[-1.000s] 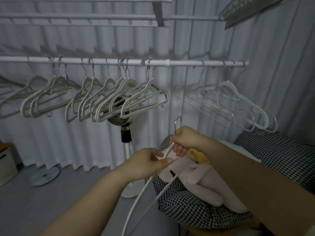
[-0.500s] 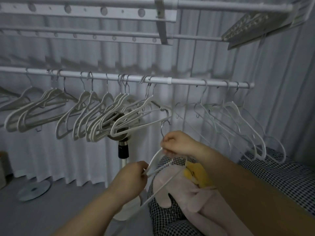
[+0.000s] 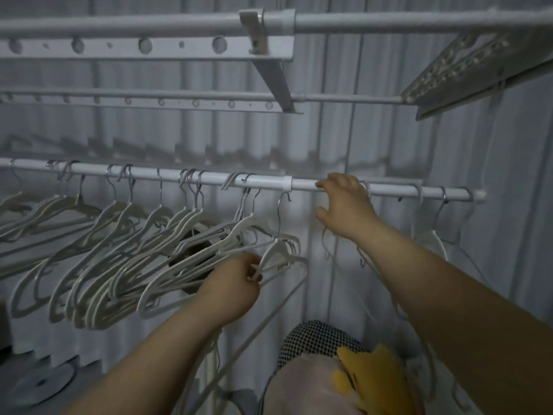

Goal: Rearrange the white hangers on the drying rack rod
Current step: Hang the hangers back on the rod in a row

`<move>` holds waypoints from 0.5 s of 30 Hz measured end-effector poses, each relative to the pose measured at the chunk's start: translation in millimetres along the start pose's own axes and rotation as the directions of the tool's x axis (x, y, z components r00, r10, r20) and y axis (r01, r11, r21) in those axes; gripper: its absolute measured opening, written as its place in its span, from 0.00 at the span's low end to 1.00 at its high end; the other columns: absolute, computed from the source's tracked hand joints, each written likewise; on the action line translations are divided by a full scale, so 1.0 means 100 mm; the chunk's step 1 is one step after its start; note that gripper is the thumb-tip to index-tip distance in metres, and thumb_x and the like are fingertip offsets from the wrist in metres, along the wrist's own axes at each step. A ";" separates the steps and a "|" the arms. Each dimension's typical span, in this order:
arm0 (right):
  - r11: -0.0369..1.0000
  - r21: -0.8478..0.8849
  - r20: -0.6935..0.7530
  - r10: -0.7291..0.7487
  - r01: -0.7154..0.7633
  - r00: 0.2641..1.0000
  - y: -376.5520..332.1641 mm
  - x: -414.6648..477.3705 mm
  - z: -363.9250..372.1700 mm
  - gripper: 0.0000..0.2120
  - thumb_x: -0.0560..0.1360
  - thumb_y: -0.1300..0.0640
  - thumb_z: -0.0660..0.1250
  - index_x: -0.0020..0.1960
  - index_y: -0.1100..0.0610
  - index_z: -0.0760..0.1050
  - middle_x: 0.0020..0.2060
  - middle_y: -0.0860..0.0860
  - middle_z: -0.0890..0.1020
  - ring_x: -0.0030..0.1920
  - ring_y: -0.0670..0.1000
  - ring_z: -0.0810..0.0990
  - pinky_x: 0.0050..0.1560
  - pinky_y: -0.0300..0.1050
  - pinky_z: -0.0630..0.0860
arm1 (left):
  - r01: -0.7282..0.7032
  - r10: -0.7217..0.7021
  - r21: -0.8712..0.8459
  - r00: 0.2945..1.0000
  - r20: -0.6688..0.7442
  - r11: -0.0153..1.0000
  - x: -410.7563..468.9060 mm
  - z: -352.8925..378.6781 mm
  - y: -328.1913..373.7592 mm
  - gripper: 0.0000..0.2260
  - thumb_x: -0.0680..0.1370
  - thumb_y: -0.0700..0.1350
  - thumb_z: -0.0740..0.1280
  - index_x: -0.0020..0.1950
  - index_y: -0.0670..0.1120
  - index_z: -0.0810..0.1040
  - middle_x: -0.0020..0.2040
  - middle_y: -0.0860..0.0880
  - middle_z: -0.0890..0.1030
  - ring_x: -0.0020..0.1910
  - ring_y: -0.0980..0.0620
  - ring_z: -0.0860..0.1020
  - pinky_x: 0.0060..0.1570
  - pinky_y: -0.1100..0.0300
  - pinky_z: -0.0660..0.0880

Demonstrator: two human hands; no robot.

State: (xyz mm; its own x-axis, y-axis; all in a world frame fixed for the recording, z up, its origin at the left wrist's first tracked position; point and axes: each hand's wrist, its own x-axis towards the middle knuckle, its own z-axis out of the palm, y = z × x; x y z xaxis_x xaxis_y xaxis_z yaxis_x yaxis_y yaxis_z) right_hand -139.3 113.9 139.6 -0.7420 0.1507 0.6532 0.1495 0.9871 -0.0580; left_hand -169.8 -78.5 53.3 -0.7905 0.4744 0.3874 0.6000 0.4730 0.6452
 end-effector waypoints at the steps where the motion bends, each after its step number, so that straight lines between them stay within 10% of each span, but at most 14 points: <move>1: 1.000 -0.028 -0.002 -0.006 0.006 1.000 0.05 0.06 0.00 0.26 0.73 0.55 0.63 0.70 0.56 0.62 0.71 0.54 0.62 0.70 0.55 0.58 0.70 0.45 0.52 | 0.002 -0.003 -0.021 1.000 -0.023 1.000 0.07 0.02 0.03 0.18 0.72 0.34 0.59 0.59 0.47 0.74 0.43 0.54 0.77 0.45 0.50 0.77 0.42 0.61 0.72; 15: 0.986 -0.155 0.036 -0.059 0.064 0.998 0.21 0.24 0.14 0.29 0.74 0.51 0.61 0.72 0.54 0.56 0.68 0.53 0.65 0.68 0.55 0.62 0.71 0.49 0.49 | -0.008 0.007 -0.008 0.993 -0.114 1.000 0.64 0.24 0.22 0.16 0.73 0.37 0.60 0.60 0.47 0.73 0.56 0.47 0.80 0.55 0.48 0.77 0.45 0.65 0.67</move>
State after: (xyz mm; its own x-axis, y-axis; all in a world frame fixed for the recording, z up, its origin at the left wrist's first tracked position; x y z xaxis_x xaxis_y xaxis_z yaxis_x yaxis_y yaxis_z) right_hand -163.0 139.2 142.8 -0.7729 0.0941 0.6275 0.2011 0.9743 0.1015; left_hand -203.9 -20.1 76.3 -0.7949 0.3901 0.4647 0.6055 0.4633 0.6471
